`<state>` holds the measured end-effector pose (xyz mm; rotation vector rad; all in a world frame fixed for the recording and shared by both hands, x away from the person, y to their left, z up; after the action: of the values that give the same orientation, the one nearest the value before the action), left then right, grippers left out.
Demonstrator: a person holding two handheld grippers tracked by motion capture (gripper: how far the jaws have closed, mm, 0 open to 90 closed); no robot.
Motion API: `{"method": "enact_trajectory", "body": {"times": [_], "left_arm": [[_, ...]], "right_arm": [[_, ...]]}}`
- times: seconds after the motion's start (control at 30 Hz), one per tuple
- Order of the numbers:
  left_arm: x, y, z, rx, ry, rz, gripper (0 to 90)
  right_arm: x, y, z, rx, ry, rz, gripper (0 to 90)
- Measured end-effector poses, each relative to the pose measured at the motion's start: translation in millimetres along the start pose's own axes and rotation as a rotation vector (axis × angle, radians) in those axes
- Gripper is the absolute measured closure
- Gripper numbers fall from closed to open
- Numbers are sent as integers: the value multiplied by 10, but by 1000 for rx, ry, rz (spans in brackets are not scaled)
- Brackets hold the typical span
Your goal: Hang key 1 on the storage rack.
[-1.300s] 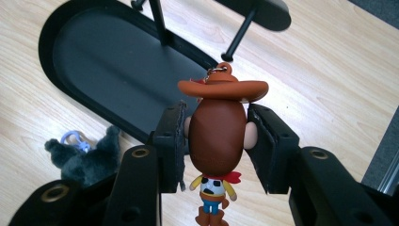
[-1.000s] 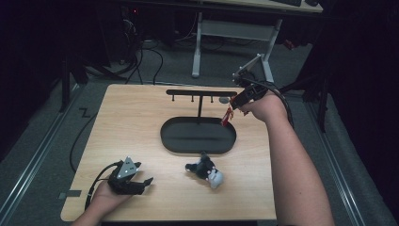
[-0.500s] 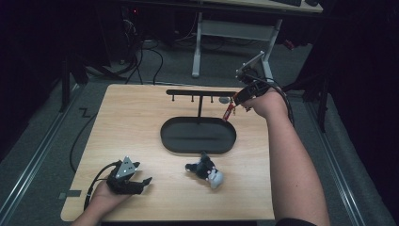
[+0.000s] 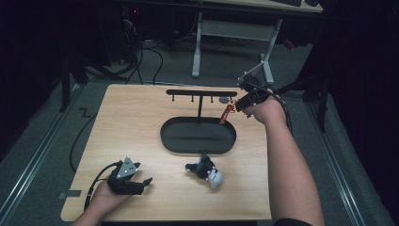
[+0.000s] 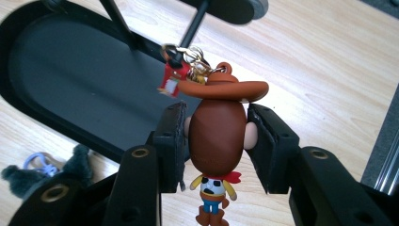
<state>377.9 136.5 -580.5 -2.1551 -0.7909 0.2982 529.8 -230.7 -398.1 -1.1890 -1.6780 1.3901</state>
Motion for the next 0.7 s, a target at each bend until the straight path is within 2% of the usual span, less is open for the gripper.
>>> {"method": "enact_trajectory", "body": {"times": [0.3,0.47,0.63,0.7], "left_arm": [[-1,10,15,14,5,3,250],[1,18,18,15,2,3,250],[-1,23,20,19,5,4,250],[-5,25,18,15,6,1,250]], "right_arm": [[-32,304,34,-3,33,-18,587],[-13,415,20,-3,42,-33,580],[5,474,-1,-24,69,-48,451],[16,480,2,-27,78,-51,439]]}}
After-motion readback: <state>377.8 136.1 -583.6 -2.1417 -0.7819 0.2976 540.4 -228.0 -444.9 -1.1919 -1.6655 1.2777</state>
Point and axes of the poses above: each handheld gripper's, and its own axes: y roughly forward along the jaws, z roughly out of its underside, x roughly to its left, the point moved 8 cm from there along y, roughly forward along the jaws, and after that the axes turned 9 degrees about x, right-handed, at the moved point
